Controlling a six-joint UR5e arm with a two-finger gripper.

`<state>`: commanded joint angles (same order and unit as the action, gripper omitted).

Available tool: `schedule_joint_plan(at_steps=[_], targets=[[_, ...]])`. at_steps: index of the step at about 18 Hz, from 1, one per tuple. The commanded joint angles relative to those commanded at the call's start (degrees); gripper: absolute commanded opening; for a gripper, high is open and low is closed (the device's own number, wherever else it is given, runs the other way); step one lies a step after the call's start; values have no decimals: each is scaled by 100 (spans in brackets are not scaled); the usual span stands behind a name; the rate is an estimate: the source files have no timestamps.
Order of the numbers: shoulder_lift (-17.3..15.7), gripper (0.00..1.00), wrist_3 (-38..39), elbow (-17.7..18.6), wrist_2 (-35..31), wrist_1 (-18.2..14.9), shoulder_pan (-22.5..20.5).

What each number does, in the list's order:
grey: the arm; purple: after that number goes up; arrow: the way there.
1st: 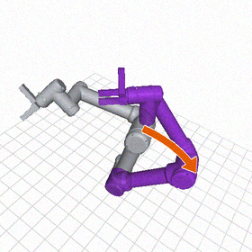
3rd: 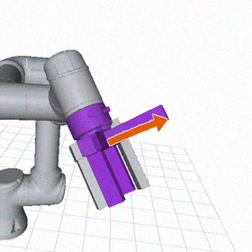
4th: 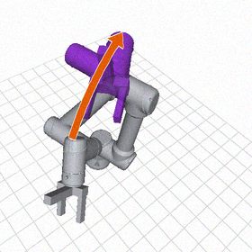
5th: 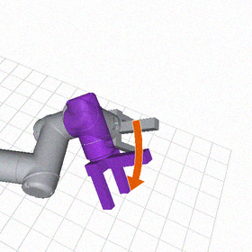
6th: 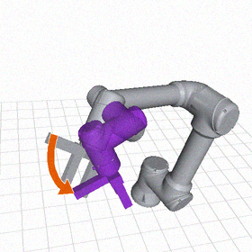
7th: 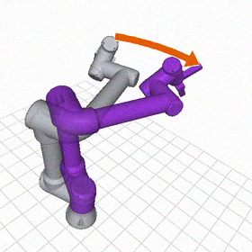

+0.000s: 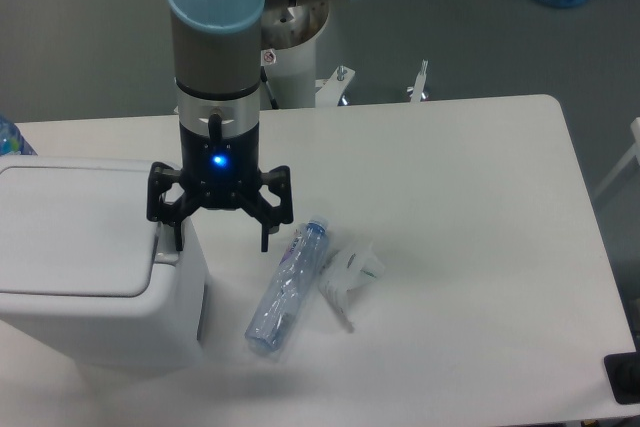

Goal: Open the trash can

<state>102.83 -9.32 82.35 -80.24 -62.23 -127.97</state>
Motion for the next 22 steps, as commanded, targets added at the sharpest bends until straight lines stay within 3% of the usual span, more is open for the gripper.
schedule_joint_plan(at_steps=[6,10,15,18,22], targets=[[-17,100,-17,-122,0,0,0],[17,100,-184,-552,-61,26,-53],[-17,100,-1499,-703,-1054,-105,-263],[-44,100,-2722,-721,-1300,-675,-570],[-149,100,-3523,-685,-1336,-993,-966]])
